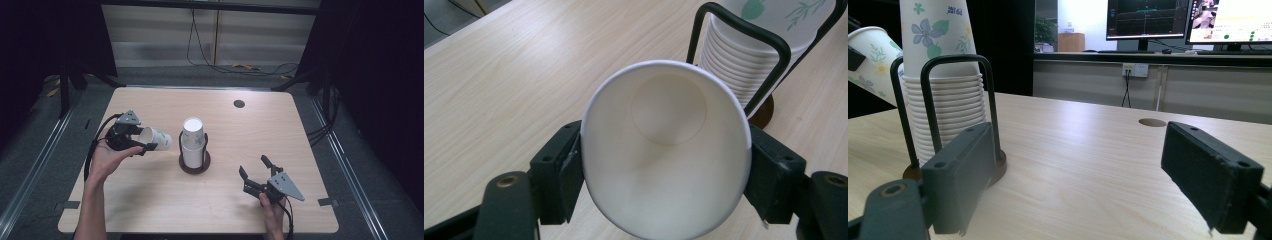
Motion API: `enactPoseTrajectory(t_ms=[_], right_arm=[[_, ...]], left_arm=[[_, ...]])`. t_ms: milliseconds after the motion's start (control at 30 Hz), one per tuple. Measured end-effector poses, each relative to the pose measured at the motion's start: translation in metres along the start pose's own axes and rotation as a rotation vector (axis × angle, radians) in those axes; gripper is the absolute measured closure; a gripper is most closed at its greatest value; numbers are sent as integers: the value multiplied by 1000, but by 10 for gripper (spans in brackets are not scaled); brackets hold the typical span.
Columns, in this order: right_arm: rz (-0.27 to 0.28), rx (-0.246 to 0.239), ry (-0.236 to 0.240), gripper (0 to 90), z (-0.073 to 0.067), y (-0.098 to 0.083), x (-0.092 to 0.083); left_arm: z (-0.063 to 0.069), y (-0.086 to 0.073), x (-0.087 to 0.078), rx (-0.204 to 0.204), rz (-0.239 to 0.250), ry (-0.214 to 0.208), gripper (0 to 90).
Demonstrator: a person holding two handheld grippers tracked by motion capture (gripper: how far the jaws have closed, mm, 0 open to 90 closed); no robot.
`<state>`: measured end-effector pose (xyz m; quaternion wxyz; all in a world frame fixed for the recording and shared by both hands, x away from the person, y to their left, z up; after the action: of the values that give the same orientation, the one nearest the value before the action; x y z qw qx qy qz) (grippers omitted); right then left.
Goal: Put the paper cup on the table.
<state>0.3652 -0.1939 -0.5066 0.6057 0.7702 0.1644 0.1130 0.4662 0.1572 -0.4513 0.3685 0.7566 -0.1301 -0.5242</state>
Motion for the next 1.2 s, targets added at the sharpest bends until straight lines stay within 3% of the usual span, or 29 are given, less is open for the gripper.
enactPoseTrajectory(t_ms=[267,367,433,800,933,1000,1067,1200], right_arm=[[0,-2,4,135,0,0,0],[1,-3,9,135,0,0,0],[3,-6,10,135,0,0,-1],[2,-5,11,134,0,0,-1],[-3,-4,10,134,0,0,-1],[1,-4,10,134,0,0,-1],[1,-3,11,134,0,0,-1],[1,-3,11,134,0,0,-1]], left_arm=[[-6,6,1,37,-71,1,274],[-7,5,6,56,-130,11,274],[-8,2,9,89,-177,-12,273],[-12,-6,29,61,-287,-75,264],[-13,-7,35,116,-365,-69,265],[-11,-5,37,132,-375,-80,265],[-9,-6,39,141,-388,-108,265],[-10,-8,45,130,-408,-98,257]])
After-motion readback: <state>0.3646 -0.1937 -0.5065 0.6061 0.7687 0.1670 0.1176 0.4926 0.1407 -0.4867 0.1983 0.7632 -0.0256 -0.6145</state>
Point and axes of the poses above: each handheld gripper's, and its own axes: x roughly forward along the jaws, y roughly out of its top, z roughly to its right, the point moved 8 cm from there along x, roughly forward along the jaws, and after that the axes turned 14 degrees about x, right-handed, at the moved point
